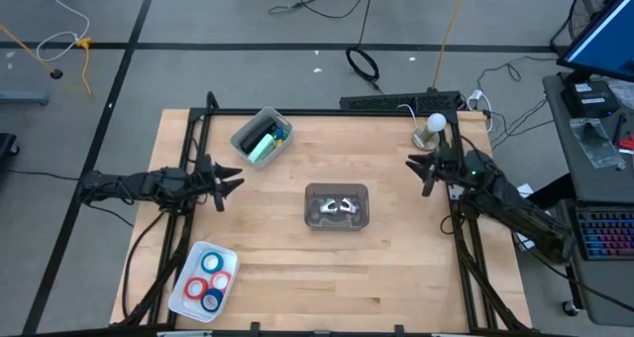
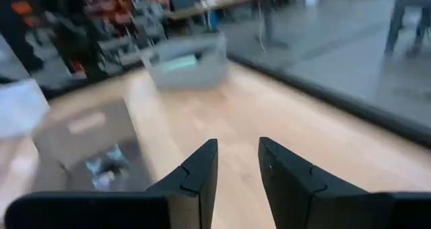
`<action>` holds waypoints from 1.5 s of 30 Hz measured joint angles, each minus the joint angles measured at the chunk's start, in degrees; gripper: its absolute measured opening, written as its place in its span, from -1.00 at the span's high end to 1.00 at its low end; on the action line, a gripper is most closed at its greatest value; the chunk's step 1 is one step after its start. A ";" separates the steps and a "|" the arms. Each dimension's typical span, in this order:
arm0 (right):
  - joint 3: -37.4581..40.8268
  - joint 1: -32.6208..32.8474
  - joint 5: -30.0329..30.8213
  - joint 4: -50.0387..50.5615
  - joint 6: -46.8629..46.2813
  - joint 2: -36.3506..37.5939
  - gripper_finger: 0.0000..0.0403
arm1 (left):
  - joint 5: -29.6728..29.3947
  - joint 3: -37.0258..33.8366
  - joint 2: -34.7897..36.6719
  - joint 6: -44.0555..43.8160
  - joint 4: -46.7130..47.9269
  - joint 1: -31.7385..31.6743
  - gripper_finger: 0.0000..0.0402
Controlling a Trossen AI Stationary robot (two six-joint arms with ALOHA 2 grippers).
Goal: Pick and place Stapler, Stapler remover, tape
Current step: Return to Home Position
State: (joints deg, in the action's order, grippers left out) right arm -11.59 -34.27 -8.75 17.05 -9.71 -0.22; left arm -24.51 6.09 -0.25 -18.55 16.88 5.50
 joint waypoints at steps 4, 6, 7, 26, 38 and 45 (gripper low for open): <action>0.92 -0.39 1.42 -0.60 -1.56 -0.19 0.50 | -2.71 0.00 0.00 0.34 -0.02 -0.06 0.13; 1.62 -0.36 1.06 0.12 -1.93 -0.01 0.50 | -3.71 0.01 -0.04 0.39 -0.03 -0.04 0.13; 1.74 -0.25 1.06 -0.45 -1.55 -0.01 0.50 | -4.05 0.00 -0.10 0.39 -0.08 -0.05 0.13; 2.02 -0.25 1.25 -2.20 -3.08 -0.08 0.50 | -4.02 0.00 -0.13 0.37 -0.41 -0.04 0.13; 2.02 -0.25 1.24 -2.19 -3.08 -0.08 0.50 | -4.00 0.01 -0.13 0.35 -0.41 -0.04 0.13; 2.02 -0.25 1.23 -2.20 -3.08 -0.08 0.50 | -3.98 0.00 -0.13 0.33 -0.41 -0.04 0.13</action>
State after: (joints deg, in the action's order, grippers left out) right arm -9.56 -34.52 -7.53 14.86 -12.80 -0.30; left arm -28.49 6.09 -0.38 -18.22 16.47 5.45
